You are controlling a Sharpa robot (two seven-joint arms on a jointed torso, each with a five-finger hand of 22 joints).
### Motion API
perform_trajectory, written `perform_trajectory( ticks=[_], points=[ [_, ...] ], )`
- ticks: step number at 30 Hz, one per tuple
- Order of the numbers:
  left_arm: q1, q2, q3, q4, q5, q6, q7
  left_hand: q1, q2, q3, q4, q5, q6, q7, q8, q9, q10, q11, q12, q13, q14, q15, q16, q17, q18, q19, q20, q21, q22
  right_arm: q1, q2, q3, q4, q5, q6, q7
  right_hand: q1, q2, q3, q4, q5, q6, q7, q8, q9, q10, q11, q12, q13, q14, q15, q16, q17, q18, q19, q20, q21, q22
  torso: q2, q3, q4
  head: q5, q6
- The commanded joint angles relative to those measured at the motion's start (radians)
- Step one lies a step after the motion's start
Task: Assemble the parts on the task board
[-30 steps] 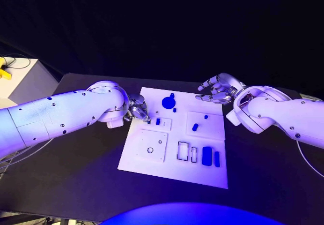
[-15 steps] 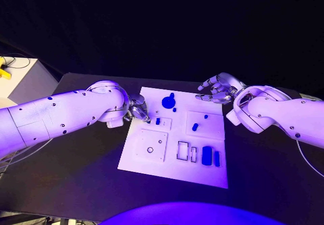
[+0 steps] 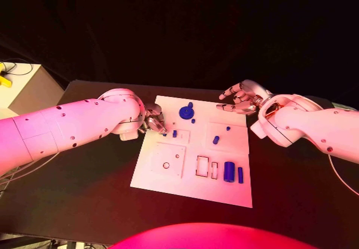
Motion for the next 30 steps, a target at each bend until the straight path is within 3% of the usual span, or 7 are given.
perform_trajectory(
  ticks=[1, 20, 30],
  points=[
    [-0.006, 0.009, -0.009, 0.0, -0.005, 0.028, -0.007, -0.001, 0.005, 0.196, -0.198, 0.008, 0.004, -0.005, 0.0, 0.001, 0.003, -0.003, 0.003, 0.004, 0.078, -0.006, 0.006, 0.16, -0.013, 0.006, 0.002, 0.004, 0.001, 0.0, 0.0, 0.0, 0.002, -0.005, 0.013, 0.004, 0.004, 0.002, 0.007, 0.002, 0.007, 0.009, 0.0, -0.006, -0.001, -0.006, -0.003, 0.0, 0.104, 0.103, 0.002, -0.002, 0.253, 0.008, 0.04, 0.004, -0.005, 0.159, 0.0, 0.0009, 0.0001, -0.002, -0.001],
    [-0.006, 0.017, -0.015, 0.003, -0.006, 0.035, -0.011, -0.034, -0.001, 0.172, -0.191, 0.015, 0.023, -0.014, 0.006, -0.003, 0.047, -0.01, 0.027, 0.056, 0.082, -0.011, 0.01, 0.171, -0.013, 0.007, -0.001, 0.004, 0.0, 0.0, -0.001, 0.0, 0.002, -0.005, 0.012, 0.004, 0.003, 0.001, 0.01, 0.003, 0.01, 0.009, 0.0, -0.006, -0.001, -0.006, -0.003, 0.001, 0.104, 0.103, 0.002, -0.002, 0.253, 0.008, 0.04, 0.004, -0.005, 0.159, -0.002, 0.0001, 0.0007, -0.005, -0.007],
    [-0.007, 0.011, -0.015, 0.004, -0.006, 0.023, -0.01, -0.099, -0.031, 0.053, -0.115, 0.001, 0.03, -0.034, 0.001, -0.015, 0.055, -0.023, 0.024, 0.059, 0.082, -0.021, 0.01, 0.171, -0.013, 0.008, -0.01, -0.007, -0.007, 0.0, -0.002, 0.0, 0.002, -0.005, 0.011, 0.004, 0.003, 0.001, 0.01, 0.003, 0.01, 0.009, 0.0, -0.006, -0.001, -0.006, -0.003, 0.001, 0.104, 0.103, 0.002, -0.002, 0.253, 0.008, 0.04, 0.004, -0.005, 0.159, -0.002, -0.0004, 0.0018, -0.006, -0.007]
  ],
)
